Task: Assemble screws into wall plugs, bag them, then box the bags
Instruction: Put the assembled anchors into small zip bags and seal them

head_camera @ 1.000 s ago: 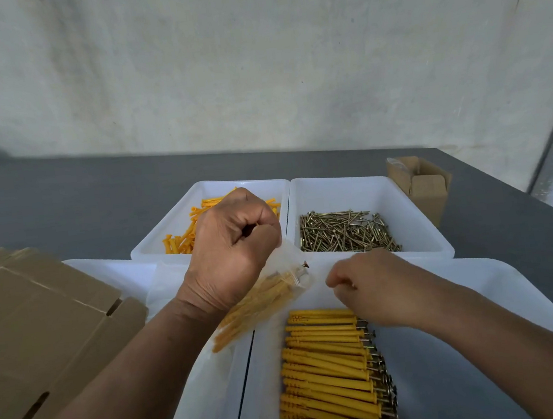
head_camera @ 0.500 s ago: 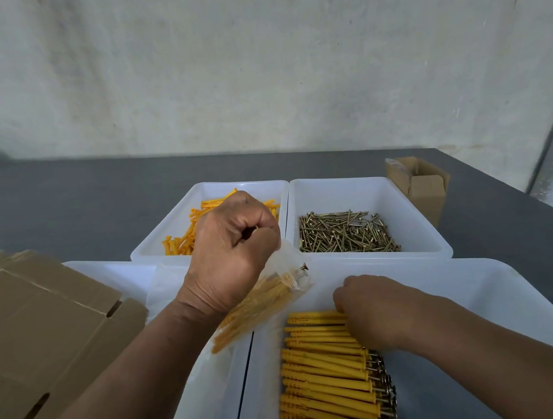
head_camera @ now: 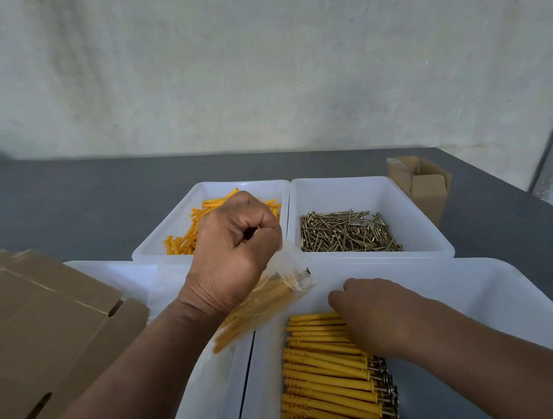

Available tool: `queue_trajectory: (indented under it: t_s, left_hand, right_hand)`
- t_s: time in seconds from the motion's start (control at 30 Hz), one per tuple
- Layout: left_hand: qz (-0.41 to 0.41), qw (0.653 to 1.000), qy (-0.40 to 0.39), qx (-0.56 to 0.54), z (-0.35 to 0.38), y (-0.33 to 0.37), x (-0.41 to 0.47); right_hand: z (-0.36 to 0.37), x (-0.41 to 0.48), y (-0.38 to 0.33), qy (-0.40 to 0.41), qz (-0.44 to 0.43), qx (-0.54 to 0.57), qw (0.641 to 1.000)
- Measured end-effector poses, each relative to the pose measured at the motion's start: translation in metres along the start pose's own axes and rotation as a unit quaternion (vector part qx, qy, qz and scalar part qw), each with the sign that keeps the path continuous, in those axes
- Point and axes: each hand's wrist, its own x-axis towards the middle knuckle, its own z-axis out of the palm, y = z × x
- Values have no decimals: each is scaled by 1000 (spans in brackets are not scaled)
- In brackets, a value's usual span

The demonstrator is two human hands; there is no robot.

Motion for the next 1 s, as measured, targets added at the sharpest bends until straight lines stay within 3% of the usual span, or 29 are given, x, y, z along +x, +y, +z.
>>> queue_trajectory:
  t_s: [0.3, 0.7, 0.87, 1.0]
  left_hand:
    - [4, 1000, 2, -1, 0, 0, 0]
    - [-1, 1000, 5, 4, 0, 1, 0]
    - [-7, 1000, 4, 0, -1, 1, 0]
    - [-12, 1000, 0, -2, 0, 1, 0]
  right_hand:
    - [-7, 0, -4, 21, -44, -87, 995]
    - [-16, -2, -10, 1, -53, -27, 998]
    - [-31, -10, -4, -127, -70, 86, 986]
    - [-35, -15, -4, -200, -62, 107, 972]
